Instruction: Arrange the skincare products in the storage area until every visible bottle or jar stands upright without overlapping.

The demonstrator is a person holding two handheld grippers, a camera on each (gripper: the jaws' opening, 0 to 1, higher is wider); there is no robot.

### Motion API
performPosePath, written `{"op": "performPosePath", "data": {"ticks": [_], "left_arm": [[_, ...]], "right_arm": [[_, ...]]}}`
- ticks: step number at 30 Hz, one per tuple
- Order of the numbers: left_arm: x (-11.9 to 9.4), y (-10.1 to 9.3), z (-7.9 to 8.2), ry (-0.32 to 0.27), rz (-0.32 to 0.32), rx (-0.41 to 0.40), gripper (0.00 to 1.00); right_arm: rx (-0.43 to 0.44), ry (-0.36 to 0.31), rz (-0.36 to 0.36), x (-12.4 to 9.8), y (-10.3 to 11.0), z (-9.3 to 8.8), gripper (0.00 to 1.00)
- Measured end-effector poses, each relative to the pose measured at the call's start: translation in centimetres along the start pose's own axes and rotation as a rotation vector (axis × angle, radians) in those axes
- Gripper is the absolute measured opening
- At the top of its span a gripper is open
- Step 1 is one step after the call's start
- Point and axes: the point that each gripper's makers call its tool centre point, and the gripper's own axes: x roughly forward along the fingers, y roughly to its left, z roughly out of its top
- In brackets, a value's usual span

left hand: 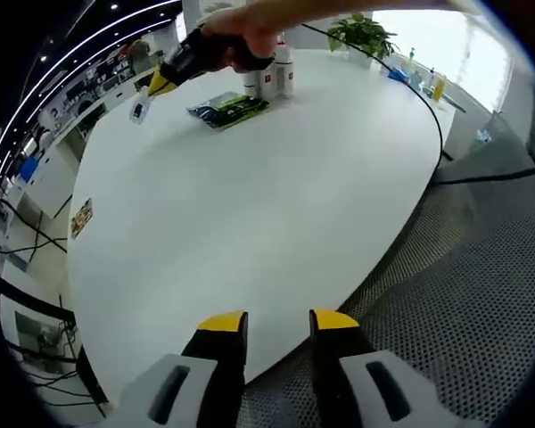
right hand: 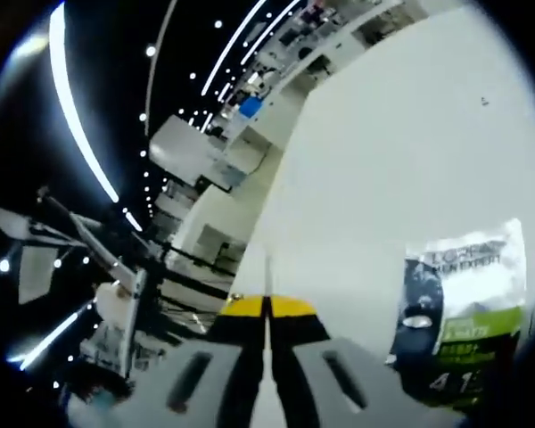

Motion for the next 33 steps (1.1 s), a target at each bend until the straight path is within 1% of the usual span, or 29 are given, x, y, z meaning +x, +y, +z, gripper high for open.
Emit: {"op": "performPosePath", "data": {"ticks": [5, 8, 12, 14, 17, 23, 26, 29, 31, 33], "left_arm": [[0.0, 0.0, -0.1, 0.003, -0.002, 0.0, 0.27], [0.0, 0.0, -0.2, 0.006, -0.002, 0.002, 0.27], [0.1, 0.0, -0.3, 0.01, -0.004, 0.007, 0.26], [0.1, 0.0, -0.3, 0.012, -0.006, 0.009, 0.26], [0.1, 0.0, -0.4, 0.013, -0.005, 0.009, 0.26], [0.2, -0.1, -0.5, 0.019, -0.009, 0.02, 0.25], [0.2, -0.1, -0.5, 0.019, -0.01, 0.02, 0.25], [0.2, -0.1, -0.5, 0.021, -0.01, 0.021, 0.25], [0.2, -0.1, -0.5, 0.022, -0.009, 0.022, 0.25], [0.3, -0.2, -0.7, 0.028, -0.011, 0.023, 0.25]], "right_arm": [[0.078, -0.025, -0.051, 0.0, -2.1, -1.0, 0.0], [0.056, -0.023, -0.071, 0.0, -2.4, -1.6, 0.0], [0.046, -0.04, -0.109, 0.0, -3.2, -1.5, 0.0], [0.025, -0.052, -0.147, -0.1, -3.9, -1.4, 0.0], [0.006, -0.058, -0.181, -0.1, -4.4, -1.5, 0.0], [0.029, -0.068, -0.228, -0.2, -5.2, -1.4, 0.0], [0.011, -0.068, -0.263, -0.5, -5.9, -1.3, 0.0], [0.019, -0.073, -0.274, -0.6, -6.1, -1.2, 0.0], [-0.008, -0.072, -0.29, -0.8, -6.3, -1.1, 0.0], [-0.01, -0.072, -0.294, -0.8, -6.4, -1.1, 0.01]]}}
